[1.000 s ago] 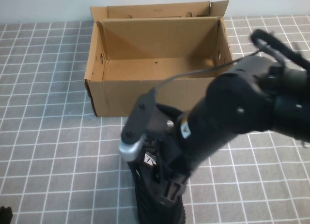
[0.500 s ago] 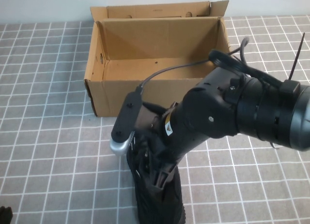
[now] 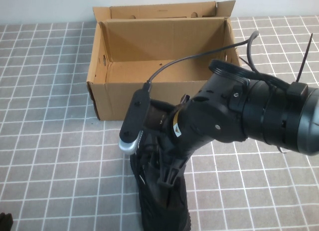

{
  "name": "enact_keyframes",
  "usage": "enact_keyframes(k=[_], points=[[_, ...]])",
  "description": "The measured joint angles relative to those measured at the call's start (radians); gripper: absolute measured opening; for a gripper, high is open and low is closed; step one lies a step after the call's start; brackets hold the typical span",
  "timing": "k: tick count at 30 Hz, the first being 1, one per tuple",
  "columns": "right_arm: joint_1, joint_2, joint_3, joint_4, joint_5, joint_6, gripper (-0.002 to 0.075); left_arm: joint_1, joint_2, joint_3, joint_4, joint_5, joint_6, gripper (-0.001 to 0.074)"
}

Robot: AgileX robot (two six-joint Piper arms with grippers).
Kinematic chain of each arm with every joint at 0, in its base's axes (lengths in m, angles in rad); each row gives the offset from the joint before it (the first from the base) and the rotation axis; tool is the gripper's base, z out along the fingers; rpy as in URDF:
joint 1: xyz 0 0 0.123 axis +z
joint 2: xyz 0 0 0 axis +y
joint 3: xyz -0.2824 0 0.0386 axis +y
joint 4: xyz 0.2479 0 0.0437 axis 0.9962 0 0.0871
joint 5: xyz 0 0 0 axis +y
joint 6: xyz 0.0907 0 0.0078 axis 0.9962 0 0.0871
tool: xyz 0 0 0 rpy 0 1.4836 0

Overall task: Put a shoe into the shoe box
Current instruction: Pick up the shoe from the table

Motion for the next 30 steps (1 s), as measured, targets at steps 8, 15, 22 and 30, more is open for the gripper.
enact_keyframes(k=[8,15,22,30], points=[[0.000,0.002,-0.002,0.099,-0.021,0.002,0.0457,0.000,0.000,0.000,0.000,0.000,0.000,-0.0001],[0.000,0.041,-0.002,0.047,-0.023,0.007,0.0457,0.000,0.000,0.000,0.000,0.000,0.000,-0.0001],[0.000,0.051,-0.002,-0.068,-0.018,0.031,0.0432,0.000,0.000,0.000,0.000,0.000,0.000,-0.0001],[0.002,0.051,-0.004,-0.121,-0.019,0.033,0.0412,0.000,0.000,0.000,0.000,0.000,0.000,-0.0001]])
